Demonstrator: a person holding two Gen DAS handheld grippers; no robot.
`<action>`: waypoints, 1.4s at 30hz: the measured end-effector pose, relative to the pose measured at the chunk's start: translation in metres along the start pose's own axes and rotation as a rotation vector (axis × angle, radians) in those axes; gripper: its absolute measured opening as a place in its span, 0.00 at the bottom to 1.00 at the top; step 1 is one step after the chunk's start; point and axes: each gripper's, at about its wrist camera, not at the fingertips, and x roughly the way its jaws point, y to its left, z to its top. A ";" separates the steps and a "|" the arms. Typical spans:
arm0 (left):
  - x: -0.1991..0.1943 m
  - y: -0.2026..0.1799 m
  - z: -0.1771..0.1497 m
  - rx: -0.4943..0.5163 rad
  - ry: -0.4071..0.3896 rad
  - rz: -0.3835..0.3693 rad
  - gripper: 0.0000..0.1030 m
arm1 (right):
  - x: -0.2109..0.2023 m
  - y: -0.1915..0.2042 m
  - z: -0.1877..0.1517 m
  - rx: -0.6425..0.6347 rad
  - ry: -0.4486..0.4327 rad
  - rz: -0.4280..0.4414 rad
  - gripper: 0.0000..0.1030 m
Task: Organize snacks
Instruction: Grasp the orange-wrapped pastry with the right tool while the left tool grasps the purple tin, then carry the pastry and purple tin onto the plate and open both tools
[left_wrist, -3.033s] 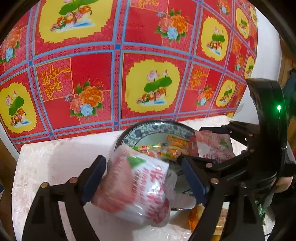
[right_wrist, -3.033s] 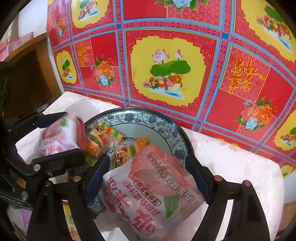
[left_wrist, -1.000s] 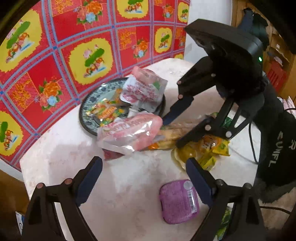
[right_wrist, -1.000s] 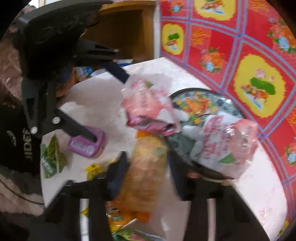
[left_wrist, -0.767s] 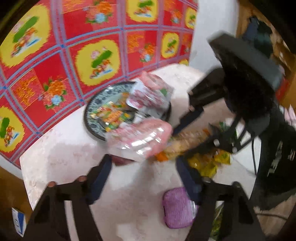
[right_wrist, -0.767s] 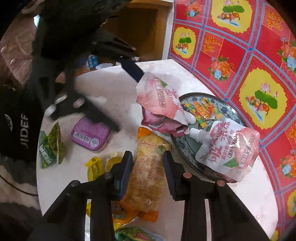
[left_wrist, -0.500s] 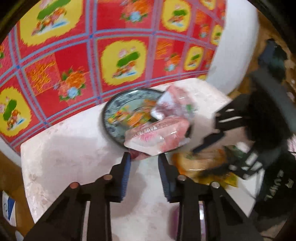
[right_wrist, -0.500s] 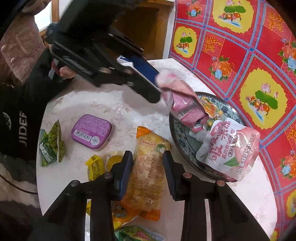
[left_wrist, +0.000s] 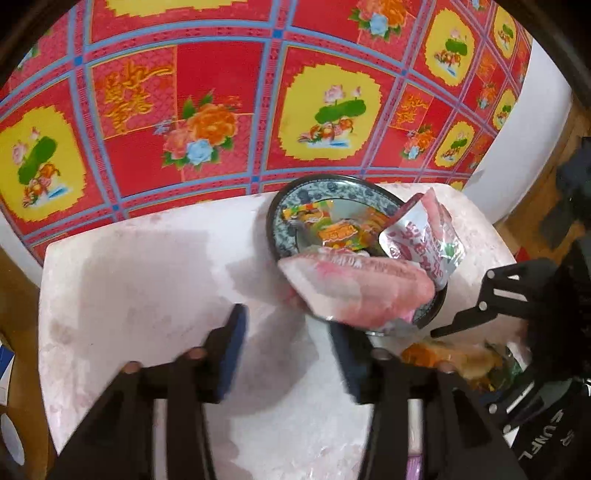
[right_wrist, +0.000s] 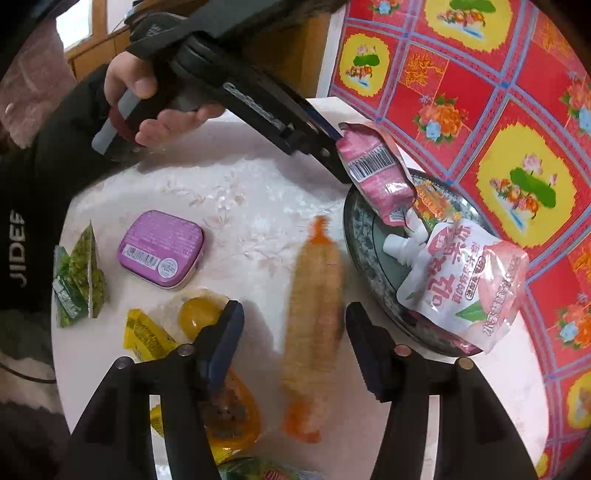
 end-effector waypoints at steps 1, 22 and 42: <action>-0.002 -0.001 0.000 0.005 -0.002 0.001 0.67 | 0.000 -0.001 0.000 0.002 -0.001 0.005 0.57; -0.042 -0.091 -0.096 0.216 0.134 -0.054 0.71 | 0.007 0.004 0.003 0.025 -0.021 0.081 0.57; -0.055 -0.061 -0.108 0.017 -0.066 -0.129 0.49 | -0.067 -0.023 -0.002 0.178 -0.346 0.092 0.39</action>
